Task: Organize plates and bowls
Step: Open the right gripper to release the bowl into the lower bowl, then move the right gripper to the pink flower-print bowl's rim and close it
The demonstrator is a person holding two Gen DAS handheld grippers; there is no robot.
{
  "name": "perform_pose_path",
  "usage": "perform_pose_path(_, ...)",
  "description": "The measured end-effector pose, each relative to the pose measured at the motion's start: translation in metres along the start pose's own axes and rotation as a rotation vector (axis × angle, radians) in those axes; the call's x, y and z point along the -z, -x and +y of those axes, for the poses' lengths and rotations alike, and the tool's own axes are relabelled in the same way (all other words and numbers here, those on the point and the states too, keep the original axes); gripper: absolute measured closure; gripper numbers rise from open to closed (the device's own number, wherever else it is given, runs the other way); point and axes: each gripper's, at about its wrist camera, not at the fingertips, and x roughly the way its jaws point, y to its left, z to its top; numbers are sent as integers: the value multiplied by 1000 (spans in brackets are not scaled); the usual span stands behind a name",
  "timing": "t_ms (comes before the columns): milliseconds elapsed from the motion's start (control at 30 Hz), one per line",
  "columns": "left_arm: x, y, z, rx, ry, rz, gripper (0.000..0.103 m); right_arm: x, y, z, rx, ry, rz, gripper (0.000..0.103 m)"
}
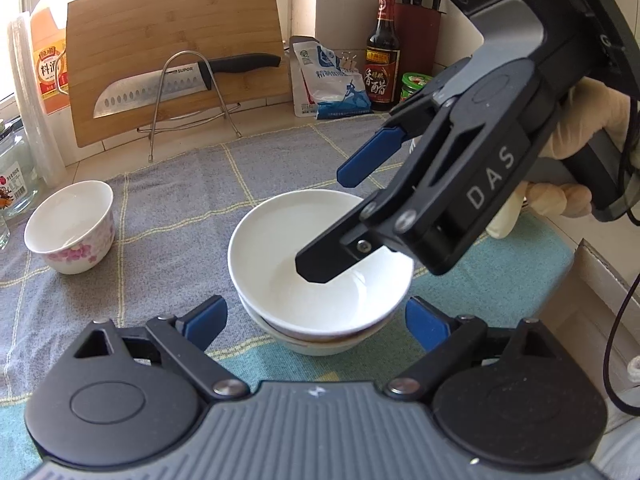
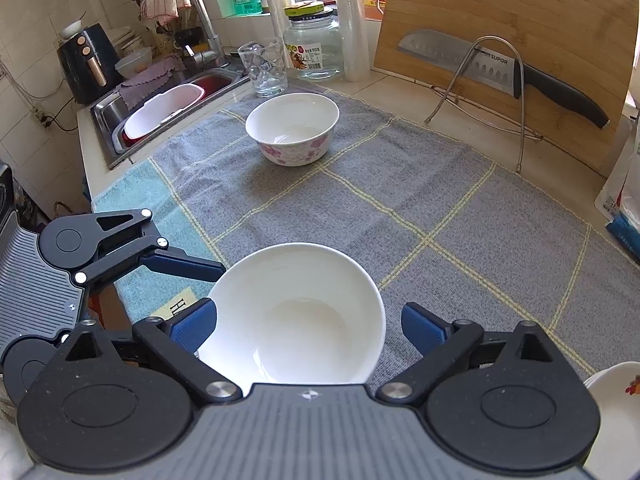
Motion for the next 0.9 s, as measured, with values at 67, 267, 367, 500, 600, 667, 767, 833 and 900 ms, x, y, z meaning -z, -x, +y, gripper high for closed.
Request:
perform_pose_path(67, 1, 5, 3, -5, 3, -8, 7, -4, 0, 3, 3, 16, -2, 1)
perform_pose_path(267, 2, 17, 21, -45, 39, -25, 7, -18, 0, 14, 2, 60, -18, 0)
perform_pose_path(367, 5, 20, 35, -81, 62, -31, 7, -27, -4, 18, 10, 77, -17, 0)
perform_pose_path(500, 8, 21, 55, -133, 85, -37, 7, -39, -11, 23, 11, 98, -17, 0)
perform_pose_path(600, 12, 22, 73, -170, 109, -44, 7, -49, -17, 29, 8, 120, -15, 0)
perform_pose_path(667, 14, 20, 84, -198, 124, -46, 7, -56, -20, 32, 7, 132, -15, 0)
perform_pose_path(767, 16, 18, 101, -242, 147, -50, 7, -67, -26, 35, 8, 148, -15, 0)
perform_pose_path(833, 16, 15, 111, -266, 163, -53, 7, -75, -31, 36, 12, 160, -15, 0)
perform_pose_path(900, 17, 10, 121, -288, 177, -49, 7, -84, -37, 36, 9, 171, -13, 0)
